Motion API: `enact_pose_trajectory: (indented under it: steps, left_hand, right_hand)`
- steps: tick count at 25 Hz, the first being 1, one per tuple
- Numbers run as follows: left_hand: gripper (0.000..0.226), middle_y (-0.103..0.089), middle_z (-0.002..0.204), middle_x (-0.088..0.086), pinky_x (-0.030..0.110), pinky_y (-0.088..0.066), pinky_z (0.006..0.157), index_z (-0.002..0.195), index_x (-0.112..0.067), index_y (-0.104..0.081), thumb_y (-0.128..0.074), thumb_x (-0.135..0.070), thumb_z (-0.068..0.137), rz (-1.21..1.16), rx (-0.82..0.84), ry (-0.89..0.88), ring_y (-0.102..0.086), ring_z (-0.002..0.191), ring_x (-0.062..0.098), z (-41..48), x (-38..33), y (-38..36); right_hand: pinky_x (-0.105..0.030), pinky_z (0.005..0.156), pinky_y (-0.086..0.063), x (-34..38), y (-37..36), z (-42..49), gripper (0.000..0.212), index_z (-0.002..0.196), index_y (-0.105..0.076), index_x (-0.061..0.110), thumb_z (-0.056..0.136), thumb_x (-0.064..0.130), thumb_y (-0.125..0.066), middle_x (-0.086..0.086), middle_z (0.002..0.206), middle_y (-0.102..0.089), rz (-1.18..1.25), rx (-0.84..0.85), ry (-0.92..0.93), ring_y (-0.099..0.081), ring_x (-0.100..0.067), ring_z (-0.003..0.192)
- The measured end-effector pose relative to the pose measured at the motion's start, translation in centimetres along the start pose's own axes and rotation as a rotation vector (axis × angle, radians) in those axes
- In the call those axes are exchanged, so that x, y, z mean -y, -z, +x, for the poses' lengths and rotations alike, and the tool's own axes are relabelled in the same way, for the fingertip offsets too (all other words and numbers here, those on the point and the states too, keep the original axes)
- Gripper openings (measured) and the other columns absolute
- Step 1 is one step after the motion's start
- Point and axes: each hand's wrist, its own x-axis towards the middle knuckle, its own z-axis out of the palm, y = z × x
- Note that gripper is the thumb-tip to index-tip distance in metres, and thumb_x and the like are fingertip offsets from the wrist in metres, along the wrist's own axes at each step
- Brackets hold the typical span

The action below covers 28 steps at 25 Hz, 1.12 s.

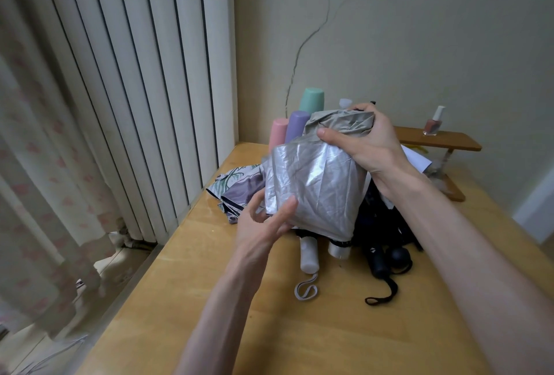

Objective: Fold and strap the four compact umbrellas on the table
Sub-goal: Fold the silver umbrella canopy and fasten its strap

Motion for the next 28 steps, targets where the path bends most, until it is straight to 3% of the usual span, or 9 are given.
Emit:
enact_pose_trajectory:
  steps: [4, 9, 11, 13, 16, 19, 21, 24, 28]
  left_hand:
    - [0.046, -0.078, 0.118, 0.014, 0.029, -0.06, 0.096, 0.131, -0.005, -0.07, -0.079, -0.01, 0.086, -0.153, -0.037, 0.028, -0.075, 0.108, 0.023, 0.4, 0.4, 0.5]
    - [0.046, -0.078, 0.121, 0.008, 0.027, -0.062, 0.089, 0.135, -0.012, -0.067, -0.073, -0.005, 0.09, -0.357, -0.107, 0.029, -0.077, 0.101, 0.015, 0.8, 0.3, 0.5]
    - [0.049, -0.075, 0.127, 0.003, 0.039, -0.057, 0.105, 0.139, -0.019, -0.062, -0.068, 0.004, 0.097, -0.169, -0.289, -0.14, -0.073, 0.113, 0.014, 1.0, 0.6, 0.8]
    - [0.046, -0.069, 0.128, 0.0, 0.045, -0.053, 0.105, 0.134, -0.016, -0.062, -0.056, 0.01, 0.096, 0.228, -0.534, -0.497, -0.067, 0.117, 0.014, 0.2, 0.6, 0.4]
    - [0.042, -0.06, 0.138, 0.008, 0.032, -0.044, 0.111, 0.139, -0.004, -0.061, -0.057, -0.01, 0.098, 0.692, -0.372, -0.943, -0.056, 0.132, 0.02, -2.0, 1.5, -3.0]
    - [0.088, -0.039, 0.166, 0.003, 0.033, -0.036, 0.122, 0.165, -0.015, -0.03, -0.069, -0.048, 0.094, 1.001, -0.149, -0.801, -0.036, 0.154, 0.018, -2.4, 3.3, -5.0]
    - [0.103, -0.033, 0.17, -0.008, 0.03, -0.045, 0.111, 0.169, -0.031, -0.014, -0.075, -0.022, 0.087, 1.004, -0.153, -0.715, -0.039, 0.152, 0.012, -1.8, 3.7, -4.2]
    - [0.118, -0.045, 0.157, -0.031, 0.013, -0.045, 0.084, 0.165, -0.046, -0.015, -0.065, 0.011, 0.075, 0.836, -0.131, -0.618, -0.056, 0.124, 0.005, -1.5, 2.9, -2.8]
    - [0.107, -0.038, 0.14, -0.057, 0.004, -0.04, 0.095, 0.164, -0.04, -0.025, -0.071, 0.01, 0.082, 0.732, 0.011, -0.589, -0.048, 0.123, -0.025, -0.9, 2.3, -1.7]
  right_hand:
    - [-0.032, 0.097, -0.058, 0.4, 0.2, -0.2, 0.059, 0.121, -0.065, 0.012, 0.072, 0.02, -0.098, -0.005, 0.109, -0.079, 0.016, 0.012, -0.03, -0.075, -0.014, 0.1]
    - [-0.039, 0.097, -0.061, 0.6, 0.1, -0.9, 0.03, 0.093, -0.073, 0.021, 0.075, 0.016, -0.095, 0.0, 0.095, -0.081, 0.136, -0.019, -0.13, -0.078, -0.016, 0.092]
    - [-0.04, 0.095, -0.062, 0.7, -0.1, -0.9, 0.034, 0.095, -0.071, 0.022, 0.073, 0.017, -0.097, 0.002, 0.094, -0.081, 0.119, -0.069, -0.128, -0.078, -0.016, 0.091]
    - [-0.042, 0.095, -0.062, 0.5, -0.4, -0.6, 0.036, 0.094, -0.071, 0.024, 0.07, 0.02, -0.098, 0.003, 0.094, -0.081, 0.04, -0.133, -0.125, -0.078, -0.015, 0.092]
    - [-0.042, 0.092, -0.062, 0.9, -1.5, -0.5, 0.046, 0.1, -0.072, 0.024, 0.06, 0.038, -0.093, 0.008, 0.097, -0.079, -0.099, -0.229, -0.091, -0.076, -0.013, 0.094]
    - [-0.033, 0.089, -0.061, 1.4, -3.0, -0.9, 0.067, 0.108, -0.071, 0.025, 0.048, 0.05, -0.086, 0.009, 0.1, -0.078, -0.108, -0.224, -0.082, -0.075, -0.013, 0.098]
    - [-0.033, 0.088, -0.062, 1.9, -3.3, -1.2, 0.065, 0.106, -0.074, 0.025, 0.046, 0.048, -0.088, 0.008, 0.099, -0.079, -0.06, -0.126, -0.132, -0.075, -0.012, 0.096]
    - [-0.036, 0.094, -0.062, 3.7, -1.7, -1.7, 0.053, 0.115, -0.076, 0.03, 0.067, 0.038, -0.094, 0.01, 0.108, -0.078, -0.098, 0.137, -0.1, -0.075, -0.008, 0.1]
    - [-0.031, 0.082, -0.058, 6.4, 0.2, -1.7, 0.031, 0.101, -0.077, 0.034, 0.074, 0.048, -0.086, 0.014, 0.096, -0.075, -0.463, 0.263, 0.148, -0.07, -0.006, 0.092]
